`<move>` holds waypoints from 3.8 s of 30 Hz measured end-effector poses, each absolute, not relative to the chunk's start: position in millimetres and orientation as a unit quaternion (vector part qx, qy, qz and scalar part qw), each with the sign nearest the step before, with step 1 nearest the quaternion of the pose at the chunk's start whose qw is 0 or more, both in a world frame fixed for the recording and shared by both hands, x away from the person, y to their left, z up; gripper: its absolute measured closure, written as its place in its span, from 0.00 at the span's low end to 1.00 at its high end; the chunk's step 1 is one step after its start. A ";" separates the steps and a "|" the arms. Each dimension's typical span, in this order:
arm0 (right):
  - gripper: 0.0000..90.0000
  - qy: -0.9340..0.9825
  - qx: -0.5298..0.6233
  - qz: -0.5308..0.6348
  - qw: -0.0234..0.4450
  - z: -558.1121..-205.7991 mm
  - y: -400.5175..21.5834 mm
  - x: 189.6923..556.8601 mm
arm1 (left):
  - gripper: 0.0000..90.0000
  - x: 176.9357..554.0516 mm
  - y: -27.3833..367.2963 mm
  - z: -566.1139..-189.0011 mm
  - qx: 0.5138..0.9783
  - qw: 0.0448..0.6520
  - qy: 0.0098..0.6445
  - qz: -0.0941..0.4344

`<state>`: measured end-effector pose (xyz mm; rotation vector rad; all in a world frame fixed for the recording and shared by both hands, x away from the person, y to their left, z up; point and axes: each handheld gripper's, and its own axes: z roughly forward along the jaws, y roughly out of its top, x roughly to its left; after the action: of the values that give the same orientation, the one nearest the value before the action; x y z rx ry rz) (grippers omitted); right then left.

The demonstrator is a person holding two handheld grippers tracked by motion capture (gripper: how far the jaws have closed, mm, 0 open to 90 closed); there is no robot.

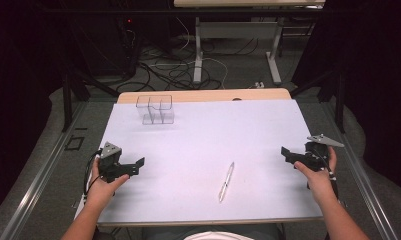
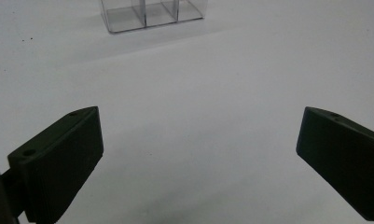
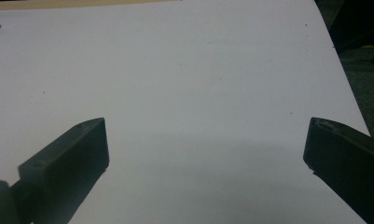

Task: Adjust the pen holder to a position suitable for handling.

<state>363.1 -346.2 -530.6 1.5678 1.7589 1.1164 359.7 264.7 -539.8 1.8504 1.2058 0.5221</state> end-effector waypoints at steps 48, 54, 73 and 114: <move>0.06 0.660 0.580 0.395 0.267 -535.0 -335.7 363.5 | 0.54 478.1 249.8 -430.3 0.701 0.430 0.527 0.214; 0.06 0.662 0.578 0.397 0.266 -535.1 -334.3 363.7 | 0.57 495.4 236.8 -423.6 0.730 0.379 0.506 0.258; 0.06 0.661 0.582 0.395 0.263 -538.3 -335.3 364.1 | 0.66 537.5 236.4 -433.4 0.710 0.357 0.548 0.262; 0.07 0.660 0.584 0.403 0.247 -540.0 -333.1 363.7 | 0.98 555.6 244.7 -465.9 0.696 0.302 0.618 0.208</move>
<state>363.7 -333.1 -540.0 1.5937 1.7991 1.0991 555.6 244.7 -465.9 1.8449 1.6395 0.5514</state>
